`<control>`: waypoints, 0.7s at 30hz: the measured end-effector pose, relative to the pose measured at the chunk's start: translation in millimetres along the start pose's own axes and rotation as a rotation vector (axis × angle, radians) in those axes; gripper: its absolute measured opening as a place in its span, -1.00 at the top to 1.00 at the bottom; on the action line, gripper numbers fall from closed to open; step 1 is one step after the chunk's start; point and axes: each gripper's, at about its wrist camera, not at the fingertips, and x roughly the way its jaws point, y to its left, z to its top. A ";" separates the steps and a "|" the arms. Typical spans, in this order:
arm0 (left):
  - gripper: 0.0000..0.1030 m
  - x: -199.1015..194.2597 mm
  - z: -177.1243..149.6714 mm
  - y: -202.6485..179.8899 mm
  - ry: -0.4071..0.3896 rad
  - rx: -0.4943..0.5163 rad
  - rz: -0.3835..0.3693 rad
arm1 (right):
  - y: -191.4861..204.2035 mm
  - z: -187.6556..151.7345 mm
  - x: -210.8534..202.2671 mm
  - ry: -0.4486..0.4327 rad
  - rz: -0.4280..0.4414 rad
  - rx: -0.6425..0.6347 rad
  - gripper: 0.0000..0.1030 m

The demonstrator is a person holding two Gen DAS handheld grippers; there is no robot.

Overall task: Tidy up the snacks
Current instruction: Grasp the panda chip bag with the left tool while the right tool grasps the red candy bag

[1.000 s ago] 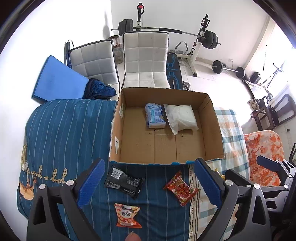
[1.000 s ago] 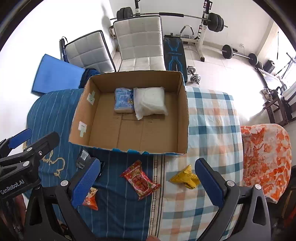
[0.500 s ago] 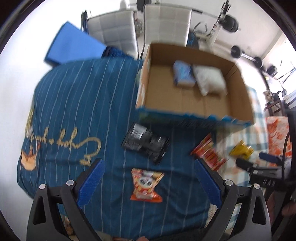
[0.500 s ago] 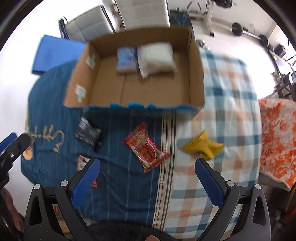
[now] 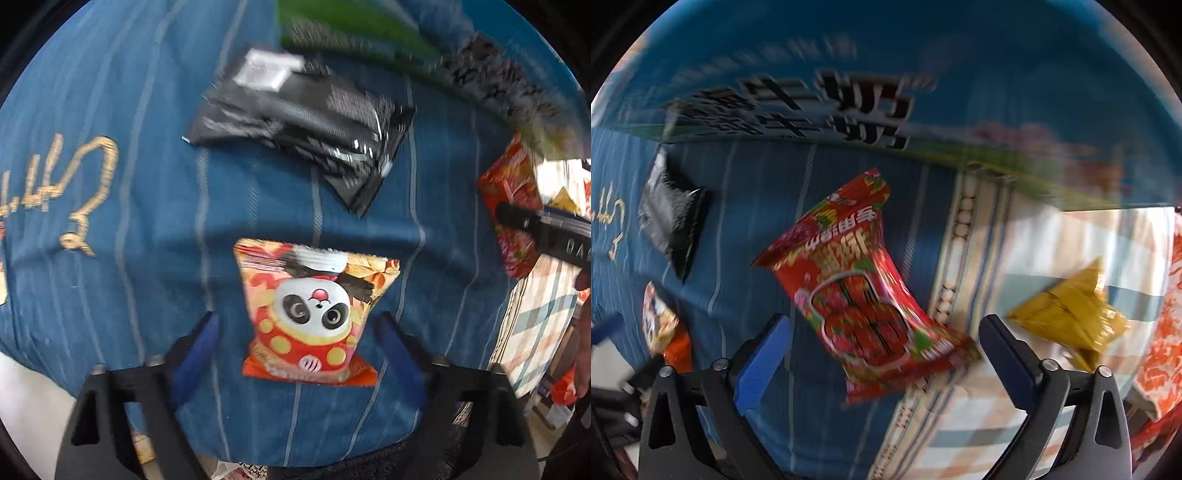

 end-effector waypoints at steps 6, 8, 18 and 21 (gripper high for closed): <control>0.10 25.8 -1.0 -3.6 0.058 -0.010 -0.046 | 0.6 -6.4 2.3 0.015 -0.002 0.026 -0.05; 0.11 23.5 -3.0 -7.8 0.043 -0.018 -0.061 | -4.6 -14.3 5.7 0.055 0.011 0.055 -0.01; 0.11 24.0 -7.3 -70.0 0.015 0.040 -0.093 | -41.9 -79.4 19.7 0.179 0.135 0.230 -0.01; 0.11 33.9 -8.5 -81.1 0.011 0.066 -0.045 | -49.3 -85.3 26.4 0.184 0.143 0.263 -0.01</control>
